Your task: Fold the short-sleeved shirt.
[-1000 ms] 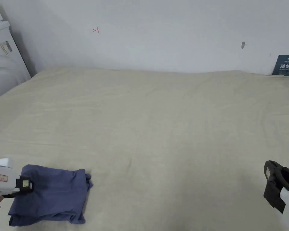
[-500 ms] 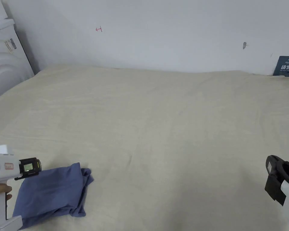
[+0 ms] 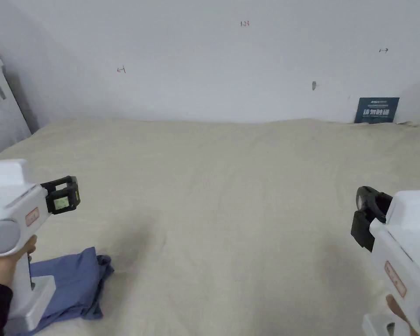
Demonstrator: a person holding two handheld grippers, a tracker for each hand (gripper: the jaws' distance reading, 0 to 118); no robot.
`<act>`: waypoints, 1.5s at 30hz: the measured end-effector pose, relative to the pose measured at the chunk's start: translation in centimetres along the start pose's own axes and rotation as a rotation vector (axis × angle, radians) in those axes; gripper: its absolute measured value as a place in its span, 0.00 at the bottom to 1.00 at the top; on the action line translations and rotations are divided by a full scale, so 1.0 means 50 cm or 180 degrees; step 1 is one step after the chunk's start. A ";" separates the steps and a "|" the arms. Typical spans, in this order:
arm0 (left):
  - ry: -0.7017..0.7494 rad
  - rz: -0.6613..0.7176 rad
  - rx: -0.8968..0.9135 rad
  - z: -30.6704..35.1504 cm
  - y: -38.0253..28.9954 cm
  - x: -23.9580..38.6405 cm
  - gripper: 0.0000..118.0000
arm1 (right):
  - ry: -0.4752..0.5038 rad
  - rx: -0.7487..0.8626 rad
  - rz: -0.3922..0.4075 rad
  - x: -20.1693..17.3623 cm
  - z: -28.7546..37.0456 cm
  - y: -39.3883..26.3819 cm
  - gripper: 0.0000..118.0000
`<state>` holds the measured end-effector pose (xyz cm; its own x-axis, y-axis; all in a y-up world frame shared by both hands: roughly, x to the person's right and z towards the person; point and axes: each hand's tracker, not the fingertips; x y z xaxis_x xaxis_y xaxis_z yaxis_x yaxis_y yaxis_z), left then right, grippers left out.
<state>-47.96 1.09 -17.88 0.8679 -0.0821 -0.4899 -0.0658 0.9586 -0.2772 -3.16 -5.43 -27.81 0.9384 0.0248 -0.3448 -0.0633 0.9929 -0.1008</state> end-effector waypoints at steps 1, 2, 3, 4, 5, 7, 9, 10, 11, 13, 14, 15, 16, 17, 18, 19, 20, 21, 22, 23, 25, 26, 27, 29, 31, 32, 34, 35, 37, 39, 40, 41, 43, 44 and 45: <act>-0.0023 0.0020 0.0099 0.014 0.002 0.023 0.85 | -0.0005 0.0017 -0.0001 0.002 0.001 0.003 0.00; -0.0046 0.0046 0.0215 0.028 0.004 0.046 0.84 | -0.0010 0.0037 0.0000 0.004 0.002 0.007 0.00; -0.0092 0.0081 0.0344 0.042 0.005 0.067 0.83 | -0.0015 0.0069 0.0011 0.007 0.003 0.009 0.00; -0.0103 0.0088 0.0450 0.052 0.005 0.085 0.83 | -0.0021 0.0089 0.0019 0.008 0.003 0.011 0.00; -0.0109 0.0072 0.0564 0.064 0.002 0.109 0.81 | -0.0032 0.0111 0.0036 0.009 0.003 0.012 0.00; -0.0158 0.0014 0.0778 0.082 -0.007 0.147 0.71 | -0.0054 0.0139 0.0068 0.012 0.003 0.015 0.00; -0.0281 -0.0004 0.0948 0.082 -0.022 0.175 0.57 | -0.0068 0.0173 0.0079 0.015 0.003 0.016 0.00; -0.0317 0.0009 0.0972 0.085 -0.027 0.188 0.52 | -0.0079 0.0186 0.0087 0.016 0.002 0.016 0.00; -0.0335 0.0010 0.0945 0.088 -0.030 0.203 0.45 | -0.0095 0.0198 0.0099 0.016 0.002 0.015 0.00; -0.0404 0.0041 0.0978 0.096 -0.040 0.234 0.26 | -0.0124 0.0216 0.0108 0.017 -0.002 0.013 0.00; -0.0511 0.0083 0.1025 0.099 -0.049 0.243 0.10 | -0.0134 0.0224 0.0101 0.018 -0.005 0.012 0.00; -0.0577 0.0084 0.1033 0.101 -0.057 0.252 0.05 | -0.0144 0.0225 0.0083 0.018 -0.006 0.011 0.00; -0.0588 0.0089 0.1034 0.102 -0.063 0.261 0.03 | -0.0148 0.0227 0.0069 0.018 -0.008 0.009 0.00; -0.0588 0.0087 0.1033 0.108 -0.070 0.275 0.00 | -0.0158 0.0227 0.0059 0.018 -0.011 0.007 0.00; -0.0729 0.0070 0.0982 0.107 -0.078 0.281 0.00 | -0.0174 0.0230 0.0063 0.016 -0.014 0.004 0.00; -0.0766 0.0084 0.0958 0.107 -0.085 0.287 0.00 | -0.0192 0.0229 0.0069 0.016 -0.016 0.003 0.00; -0.0770 0.0076 0.0989 0.109 -0.093 0.293 0.00 | -0.0206 0.0225 0.0064 0.015 -0.018 0.002 0.00; -0.0785 0.0075 0.1073 0.121 -0.104 0.306 0.00 | -0.0221 0.0231 0.0055 0.013 -0.020 0.000 0.00; -0.0789 0.0076 0.1116 0.126 -0.110 0.311 0.00 | -0.0235 0.0240 0.0045 0.012 -0.022 -0.002 0.00; -0.0792 0.0065 0.1125 0.129 -0.114 0.316 0.00 | -0.0249 0.0241 0.0037 0.011 -0.023 -0.003 0.00; -0.0835 0.0054 0.1111 0.137 -0.118 0.327 0.00 | -0.0260 0.0243 0.0034 0.008 -0.027 -0.004 0.00; -0.0861 0.0043 0.1112 0.136 -0.121 0.329 0.00 | -0.0264 0.0243 0.0037 0.006 -0.029 -0.005 0.00; -0.0882 0.0020 0.1100 0.135 -0.123 0.330 0.00 | -0.0270 0.0242 0.0045 0.005 -0.029 -0.005 0.00; -0.0893 -0.0008 0.1090 0.140 -0.123 0.334 0.00 | -0.0290 0.0247 0.0051 0.002 -0.031 -0.007 0.00; -0.0920 0.0008 0.1077 0.140 -0.122 0.334 0.00 | -0.0295 0.0254 0.0020 0.001 -0.033 -0.008 0.00; -0.0937 0.0027 0.1074 0.140 -0.121 0.333 0.00 | -0.0296 0.0254 0.0015 -0.001 -0.034 -0.008 0.00; -0.0966 0.0059 0.1075 0.144 -0.118 0.333 0.00 | -0.0305 0.0249 0.0027 -0.005 -0.039 -0.008 0.00; -0.0965 0.0060 0.1077 0.144 -0.117 0.333 0.00 | -0.0304 0.0250 0.0033 -0.005 -0.039 -0.008 0.00; -0.0969 0.0056 0.1081 0.146 -0.114 0.335 0.00 | -0.0314 0.0252 0.0039 -0.007 -0.042 -0.008 0.00; -0.1007 0.0108 0.1086 0.147 -0.111 0.332 0.00 | -0.0315 0.0257 0.0031 -0.008 -0.044 -0.008 0.00; -0.1007 0.0115 0.1088 0.148 -0.111 0.333 0.00 | -0.0317 0.0261 0.0033 -0.009 -0.045 -0.008 0.00; -0.1007 0.0111 0.1087 0.148 -0.109 0.333 0.00 | -0.0320 0.0264 0.0038 -0.011 -0.047 -0.007 0.00; -0.1018 0.0116 0.1089 0.149 -0.108 0.333 0.00 | -0.0314 0.0258 0.0049 -0.012 -0.049 -0.007 0.00; -0.1024 0.0119 0.1091 0.149 -0.108 0.333 0.00 | -0.0314 0.0262 0.0054 -0.013 -0.050 -0.007 0.00; -0.1032 0.0124 0.1090 0.150 -0.107 0.332 0.00 | -0.0321 0.0264 0.0061 -0.014 -0.051 -0.006 0.00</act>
<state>-29.49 -3.36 -18.35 0.9806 -0.0071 -0.1961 0.0175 0.9985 0.0516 -4.68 -6.06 -29.91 0.9669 0.0515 -0.2500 -0.0574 0.9982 -0.0163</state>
